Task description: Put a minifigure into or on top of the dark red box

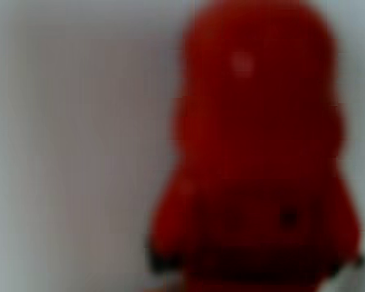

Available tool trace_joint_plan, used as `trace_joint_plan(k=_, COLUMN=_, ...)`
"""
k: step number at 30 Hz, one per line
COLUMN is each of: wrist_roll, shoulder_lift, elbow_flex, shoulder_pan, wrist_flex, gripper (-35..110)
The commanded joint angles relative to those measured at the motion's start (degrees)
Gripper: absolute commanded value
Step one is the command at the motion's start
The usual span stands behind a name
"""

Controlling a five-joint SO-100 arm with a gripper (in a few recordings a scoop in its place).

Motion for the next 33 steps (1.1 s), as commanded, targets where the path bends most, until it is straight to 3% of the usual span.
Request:
trace_joint_plan(k=1, wrist_roll=0.18, shoulder_lift=2.72, elbow_flex=-1.85, shoulder_pan=-1.76, wrist_flex=0.35, gripper=18)
trace_joint_plan(k=33, wrist_roll=3.08, shoulder_lift=-0.53, elbow_flex=-2.2, shoulder_pan=-0.44, wrist_flex=1.93, gripper=14)
